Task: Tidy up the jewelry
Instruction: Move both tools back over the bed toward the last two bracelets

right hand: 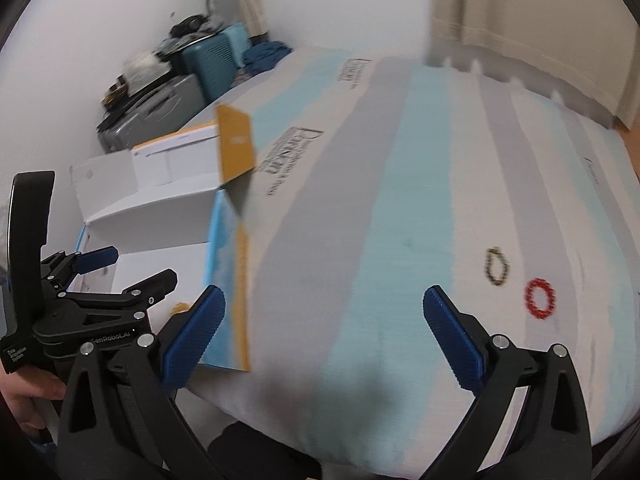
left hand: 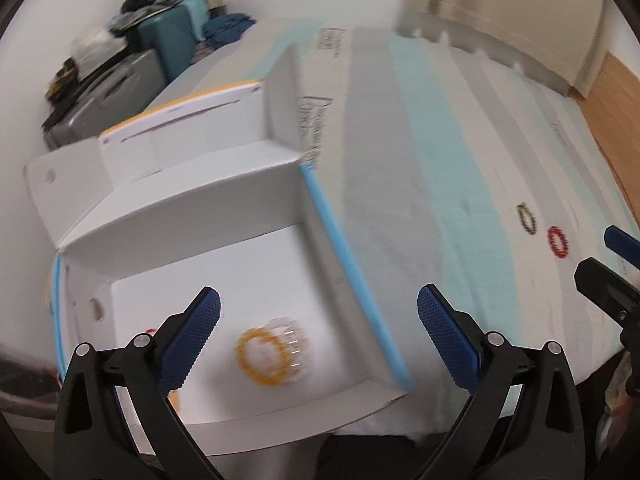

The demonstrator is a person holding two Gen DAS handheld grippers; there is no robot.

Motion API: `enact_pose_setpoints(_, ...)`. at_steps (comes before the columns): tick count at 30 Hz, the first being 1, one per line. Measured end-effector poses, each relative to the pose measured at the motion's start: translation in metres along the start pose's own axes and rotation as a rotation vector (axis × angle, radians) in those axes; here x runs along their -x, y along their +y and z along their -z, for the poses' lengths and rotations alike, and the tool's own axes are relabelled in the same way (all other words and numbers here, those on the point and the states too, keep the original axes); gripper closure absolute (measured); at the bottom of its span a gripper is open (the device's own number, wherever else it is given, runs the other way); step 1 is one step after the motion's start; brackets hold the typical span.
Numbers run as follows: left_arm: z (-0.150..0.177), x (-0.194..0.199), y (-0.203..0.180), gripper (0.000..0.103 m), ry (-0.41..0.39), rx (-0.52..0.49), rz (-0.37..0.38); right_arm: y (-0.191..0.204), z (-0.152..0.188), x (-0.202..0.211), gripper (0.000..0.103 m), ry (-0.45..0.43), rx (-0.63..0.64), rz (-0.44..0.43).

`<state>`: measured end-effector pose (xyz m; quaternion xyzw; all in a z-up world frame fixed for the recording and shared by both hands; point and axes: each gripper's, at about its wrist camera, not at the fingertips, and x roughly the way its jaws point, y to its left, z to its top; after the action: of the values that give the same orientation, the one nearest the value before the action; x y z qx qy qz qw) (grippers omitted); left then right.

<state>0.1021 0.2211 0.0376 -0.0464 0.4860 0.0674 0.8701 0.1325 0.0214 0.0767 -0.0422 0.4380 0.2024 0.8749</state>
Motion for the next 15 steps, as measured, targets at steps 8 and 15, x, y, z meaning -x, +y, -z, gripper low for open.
enact_pose_setpoints(8, -0.016, -0.002, -0.071, 0.006, -0.018, -0.064, 0.045, -0.073, 0.009, 0.023, 0.008, -0.022, -0.078, 0.056)
enact_pose_setpoints(15, -0.024, -0.014, -0.126, 0.006, -0.030, -0.089, 0.068, -0.130, 0.019, 0.033, 0.008, -0.026, -0.143, 0.100)
